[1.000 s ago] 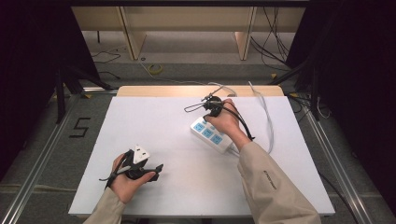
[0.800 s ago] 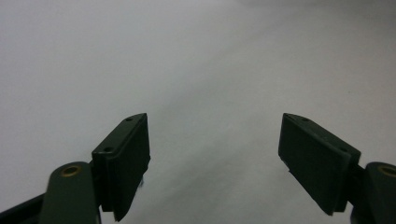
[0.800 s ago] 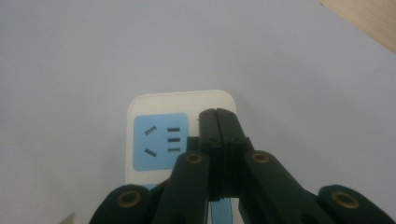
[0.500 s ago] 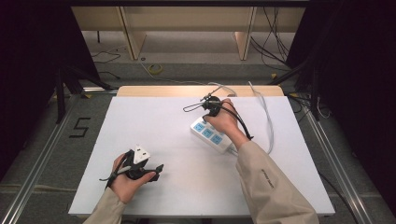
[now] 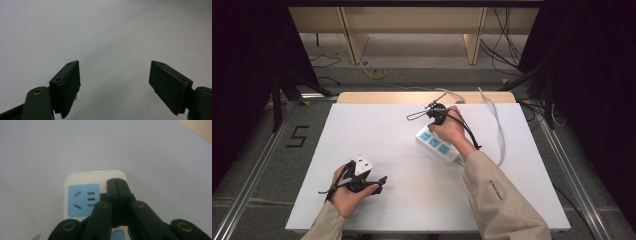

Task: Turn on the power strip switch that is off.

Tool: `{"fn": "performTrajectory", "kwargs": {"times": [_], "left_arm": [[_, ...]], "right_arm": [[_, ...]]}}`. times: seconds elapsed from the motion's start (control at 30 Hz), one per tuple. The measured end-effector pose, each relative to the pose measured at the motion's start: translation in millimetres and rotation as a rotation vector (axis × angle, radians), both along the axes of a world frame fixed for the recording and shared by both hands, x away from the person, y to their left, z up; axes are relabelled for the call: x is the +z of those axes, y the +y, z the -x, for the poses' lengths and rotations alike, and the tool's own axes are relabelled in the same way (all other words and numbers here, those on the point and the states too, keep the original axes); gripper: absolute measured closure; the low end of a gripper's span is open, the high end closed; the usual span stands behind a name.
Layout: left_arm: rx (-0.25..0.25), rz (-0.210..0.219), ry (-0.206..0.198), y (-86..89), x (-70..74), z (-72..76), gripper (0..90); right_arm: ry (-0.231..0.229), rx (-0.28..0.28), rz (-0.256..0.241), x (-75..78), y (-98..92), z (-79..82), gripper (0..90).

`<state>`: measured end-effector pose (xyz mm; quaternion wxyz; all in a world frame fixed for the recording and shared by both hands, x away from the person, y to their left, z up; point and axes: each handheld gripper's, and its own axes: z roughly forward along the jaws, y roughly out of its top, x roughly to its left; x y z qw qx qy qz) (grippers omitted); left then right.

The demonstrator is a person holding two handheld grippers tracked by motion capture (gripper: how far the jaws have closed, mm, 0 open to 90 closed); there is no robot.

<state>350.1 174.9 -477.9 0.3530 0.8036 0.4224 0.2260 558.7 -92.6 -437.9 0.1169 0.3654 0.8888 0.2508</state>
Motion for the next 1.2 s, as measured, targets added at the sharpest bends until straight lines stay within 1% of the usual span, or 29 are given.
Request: {"fn": "performTrajectory", "kwargs": {"times": [0.37, 0.47, 0.67, 0.77, 0.87, 1.2], "left_arm": [[-0.003, 0.006, 0.002, -0.5, -0.4, -0.4, 24.9], [-0.003, 0.003, 0.003, -0.1, -0.2, -0.3, 24.9], [-0.004, 0.002, 0.006, -0.6, -0.1, 0.0, 24.9], [-0.004, 0.001, 0.005, -0.5, 0.0, -0.1, 24.9], [-0.004, 0.001, 0.004, -0.6, 0.0, 0.0, 24.9], [-0.004, 0.001, 0.005, -0.7, 0.0, -0.1, 24.9]], "right_arm": [[0.006, -0.002, 0.015, 0.3, 1.8, -2.7, 90.0], [0.015, -0.003, 0.008, -0.6, 0.8, -3.7, 90.0], [0.014, -0.010, 0.011, -0.8, 0.5, -4.4, 90.0], [0.009, -0.003, 0.021, -0.7, 0.8, -4.3, 90.0], [0.011, -0.009, 0.024, -0.8, 2.0, -4.0, 90.0], [0.015, -0.016, 0.021, -2.2, 1.7, -4.2, 90.0]]}}
